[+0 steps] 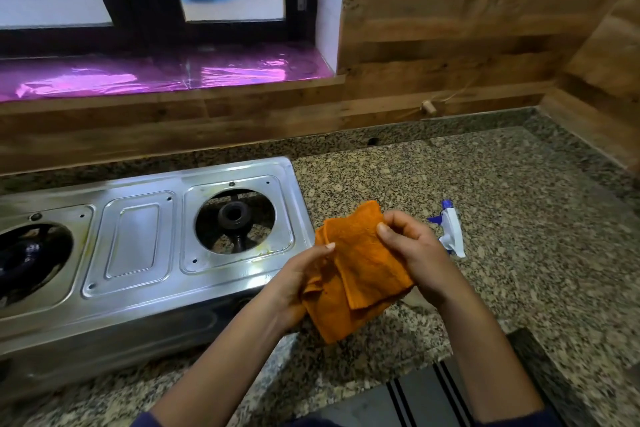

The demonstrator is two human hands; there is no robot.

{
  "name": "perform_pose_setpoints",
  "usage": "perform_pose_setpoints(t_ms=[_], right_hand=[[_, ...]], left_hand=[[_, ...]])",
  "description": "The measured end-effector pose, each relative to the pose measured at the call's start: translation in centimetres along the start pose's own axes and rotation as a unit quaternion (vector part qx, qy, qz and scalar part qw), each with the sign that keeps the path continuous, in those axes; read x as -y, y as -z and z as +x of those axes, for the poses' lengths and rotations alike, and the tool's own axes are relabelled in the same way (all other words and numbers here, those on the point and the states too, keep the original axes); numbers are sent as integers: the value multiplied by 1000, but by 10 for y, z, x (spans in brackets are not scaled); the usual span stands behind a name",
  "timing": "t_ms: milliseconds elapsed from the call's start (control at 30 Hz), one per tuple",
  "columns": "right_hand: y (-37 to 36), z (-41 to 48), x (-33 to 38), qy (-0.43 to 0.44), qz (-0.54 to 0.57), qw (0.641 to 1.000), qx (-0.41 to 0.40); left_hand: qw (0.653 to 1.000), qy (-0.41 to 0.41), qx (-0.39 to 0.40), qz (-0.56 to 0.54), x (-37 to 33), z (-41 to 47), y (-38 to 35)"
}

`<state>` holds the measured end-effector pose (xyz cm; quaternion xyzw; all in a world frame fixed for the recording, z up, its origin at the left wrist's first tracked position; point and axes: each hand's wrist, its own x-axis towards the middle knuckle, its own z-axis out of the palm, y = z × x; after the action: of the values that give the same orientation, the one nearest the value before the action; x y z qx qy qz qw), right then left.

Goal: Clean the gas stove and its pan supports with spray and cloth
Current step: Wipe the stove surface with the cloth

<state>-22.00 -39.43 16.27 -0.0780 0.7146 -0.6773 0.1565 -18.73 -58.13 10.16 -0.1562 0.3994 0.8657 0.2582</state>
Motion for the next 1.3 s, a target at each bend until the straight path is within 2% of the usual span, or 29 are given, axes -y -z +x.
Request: perform_pose_setpoints(t_ms=[67, 167, 333, 400, 533, 633, 700, 767, 800, 867, 933, 967, 1033, 1067, 1200, 1300], right_hand=[[6, 1, -1, -25, 39, 999, -6], [15, 4, -9, -65, 44, 996, -31], [16, 13, -41, -147, -152, 974, -76], [1, 9, -47, -128, -172, 974, -72], [-24, -3, -57, -39, -79, 995, -41], [-28, -3, -63, -49, -9, 998, -39], [-25, 2, -65, -95, 81, 990, -58], [-17, 6, -70, -151, 225, 960, -68], [-11, 5, -74, -182, 306, 932, -72], [-1, 1, -86, -245, 461, 848, -90], [2, -10, -98, -258, 546, 786, -136], [0, -14, -101, -246, 571, 775, -117], [-13, -19, -97, -222, 579, 784, -36], [-20, -21, -90, -218, 565, 795, -22], [-20, -12, -76, -211, 461, 857, -97], [-10, -7, -65, -182, 404, 892, -83]], left_hand=[[1000, -5, 2, -15, 0, -2, 4], [1000, 2, -10, 28, 1, -5, 9], [999, -13, -34, 37, -2, -9, 12], [999, -17, -34, 26, -3, -11, 9], [999, -30, -25, 26, -8, -14, 2], [998, -42, -24, 31, -12, -16, -1], [998, -41, -29, 33, -12, -15, 0], [998, -47, -29, 17, -14, -16, 0], [998, -52, -26, 6, -14, -15, 0], [998, -53, -13, -20, -15, -16, -2], [998, -59, -10, -33, -15, -16, -2], [997, -63, -12, -36, -14, -15, -1], [997, -66, -12, -40, -11, -12, 2], [997, -63, -15, -45, -8, -11, 4], [998, -31, -1, -56, -3, -15, 9], [998, 35, -29, 37, -3, -18, 14]])
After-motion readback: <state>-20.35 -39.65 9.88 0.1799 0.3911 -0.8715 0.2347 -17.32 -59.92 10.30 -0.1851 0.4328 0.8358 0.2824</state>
